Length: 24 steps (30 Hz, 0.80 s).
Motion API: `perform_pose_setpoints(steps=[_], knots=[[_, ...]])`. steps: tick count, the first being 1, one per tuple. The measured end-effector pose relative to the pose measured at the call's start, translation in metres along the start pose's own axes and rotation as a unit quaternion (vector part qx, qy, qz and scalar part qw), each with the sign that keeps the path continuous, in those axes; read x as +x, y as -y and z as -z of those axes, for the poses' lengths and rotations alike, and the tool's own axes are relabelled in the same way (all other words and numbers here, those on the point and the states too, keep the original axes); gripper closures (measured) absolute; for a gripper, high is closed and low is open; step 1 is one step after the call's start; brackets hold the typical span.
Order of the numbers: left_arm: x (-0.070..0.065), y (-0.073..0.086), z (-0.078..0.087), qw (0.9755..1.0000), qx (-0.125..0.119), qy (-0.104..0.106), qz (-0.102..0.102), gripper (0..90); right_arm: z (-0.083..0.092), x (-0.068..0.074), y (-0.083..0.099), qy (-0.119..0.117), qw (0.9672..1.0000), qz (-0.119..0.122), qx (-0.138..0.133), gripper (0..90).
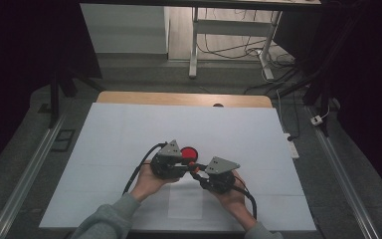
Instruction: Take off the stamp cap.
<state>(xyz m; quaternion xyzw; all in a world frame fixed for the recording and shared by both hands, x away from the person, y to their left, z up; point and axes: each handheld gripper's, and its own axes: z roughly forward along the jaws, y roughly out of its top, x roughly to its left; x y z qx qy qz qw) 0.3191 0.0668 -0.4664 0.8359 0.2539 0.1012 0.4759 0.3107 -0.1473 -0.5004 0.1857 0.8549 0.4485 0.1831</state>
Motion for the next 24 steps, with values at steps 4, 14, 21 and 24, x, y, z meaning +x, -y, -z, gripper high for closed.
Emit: perform_pose_setpoints(steps=[4,14,21,24], knots=[[0.019,0.002,0.022,0.9993,-0.023,0.001,0.029,72.9,0.002,-0.005,0.008,-0.016,0.9983,-0.050,-0.025,65.7],[0.017,0.001,0.021,0.9994,-0.022,0.007,0.026,72.9,0.004,-0.004,0.000,-0.004,0.9993,-0.035,-0.014,65.6],[0.017,0.002,0.021,0.9994,-0.018,0.010,0.028,72.9,0.004,-0.008,0.003,-0.001,0.9992,-0.039,-0.011,65.6],[0.017,0.002,0.019,0.9995,-0.015,0.011,0.027,72.8,0.005,-0.009,0.003,0.000,0.9993,-0.037,-0.010,65.5]])
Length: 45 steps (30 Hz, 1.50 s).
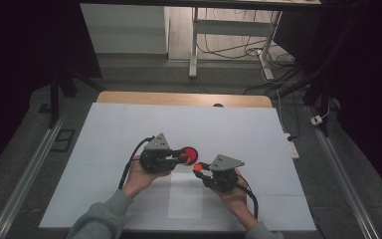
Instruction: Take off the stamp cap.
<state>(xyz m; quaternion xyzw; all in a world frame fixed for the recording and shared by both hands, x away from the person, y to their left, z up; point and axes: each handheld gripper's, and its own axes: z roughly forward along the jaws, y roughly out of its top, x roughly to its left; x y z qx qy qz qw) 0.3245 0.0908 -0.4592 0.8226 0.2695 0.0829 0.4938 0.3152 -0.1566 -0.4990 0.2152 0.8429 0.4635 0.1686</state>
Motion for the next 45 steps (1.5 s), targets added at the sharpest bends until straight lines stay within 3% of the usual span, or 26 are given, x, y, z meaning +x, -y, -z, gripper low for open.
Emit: perform_pose_setpoints(steps=[20,31,45], knots=[[-0.001,0.002,-0.005,0.9999,0.009,0.004,0.005,72.8,0.008,-0.006,0.007,0.018,0.9998,-0.005,0.000,65.5],[0.000,0.003,-0.004,0.9999,0.009,0.003,0.007,72.7,0.028,-0.018,0.020,0.034,0.9992,-0.021,0.004,65.4],[0.003,0.003,-0.001,0.9999,0.006,-0.001,0.010,72.7,0.043,-0.023,0.032,0.043,0.9986,-0.031,0.007,65.3]])
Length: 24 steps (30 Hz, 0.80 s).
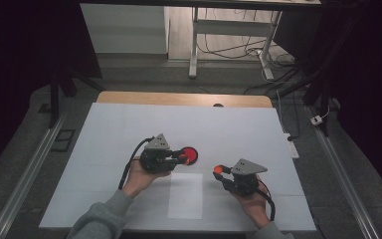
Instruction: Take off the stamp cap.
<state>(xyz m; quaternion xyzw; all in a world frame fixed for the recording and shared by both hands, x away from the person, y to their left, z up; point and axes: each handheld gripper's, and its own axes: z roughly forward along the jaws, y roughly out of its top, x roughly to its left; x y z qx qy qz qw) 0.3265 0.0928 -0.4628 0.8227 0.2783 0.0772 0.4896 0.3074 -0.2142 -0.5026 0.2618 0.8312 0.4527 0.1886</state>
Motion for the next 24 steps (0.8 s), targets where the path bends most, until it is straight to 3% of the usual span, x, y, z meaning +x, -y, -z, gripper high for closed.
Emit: perform_pose_setpoints(steps=[16,24], knots=[[0.005,0.000,0.006,0.9999,-0.005,-0.010,0.000,72.6,0.017,-0.011,0.013,0.014,0.9998,-0.015,-0.001,65.2],[0.007,-0.002,0.011,0.9997,-0.011,-0.020,-0.001,72.6,0.017,-0.012,0.013,0.012,0.9998,-0.017,-0.004,65.2]])
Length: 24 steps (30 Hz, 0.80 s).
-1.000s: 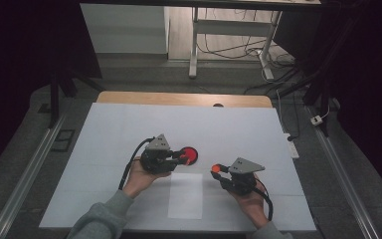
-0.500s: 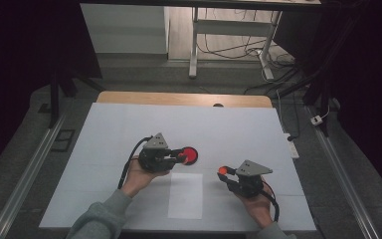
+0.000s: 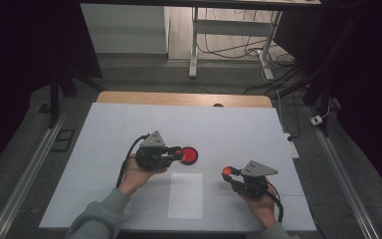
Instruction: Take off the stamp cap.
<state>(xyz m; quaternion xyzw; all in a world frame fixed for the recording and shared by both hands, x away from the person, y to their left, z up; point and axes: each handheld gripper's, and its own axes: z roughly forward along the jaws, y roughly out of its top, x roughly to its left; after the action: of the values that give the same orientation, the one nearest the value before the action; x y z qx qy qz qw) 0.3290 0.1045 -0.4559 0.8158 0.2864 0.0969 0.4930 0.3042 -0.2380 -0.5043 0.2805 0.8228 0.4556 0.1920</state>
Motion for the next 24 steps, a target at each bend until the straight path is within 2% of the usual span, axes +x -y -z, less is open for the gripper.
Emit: perform_pose_setpoints(steps=[9,15,19,24], knots=[[0.005,-0.006,0.005,0.9998,-0.006,-0.016,-0.011,72.6,-0.002,0.001,-0.002,-0.003,1.0000,0.002,0.003,65.2],[0.009,-0.008,0.007,0.9997,-0.010,-0.020,-0.009,72.6,-0.001,-0.001,-0.002,0.001,1.0000,0.003,0.001,65.2],[0.013,-0.011,0.004,0.9996,-0.006,-0.022,-0.016,72.6,-0.002,-0.001,-0.002,0.000,1.0000,0.000,0.001,65.2],[0.022,-0.016,-0.004,0.9996,-0.007,-0.024,-0.015,72.6,-0.002,0.000,-0.001,0.004,1.0000,0.002,0.006,65.2]])
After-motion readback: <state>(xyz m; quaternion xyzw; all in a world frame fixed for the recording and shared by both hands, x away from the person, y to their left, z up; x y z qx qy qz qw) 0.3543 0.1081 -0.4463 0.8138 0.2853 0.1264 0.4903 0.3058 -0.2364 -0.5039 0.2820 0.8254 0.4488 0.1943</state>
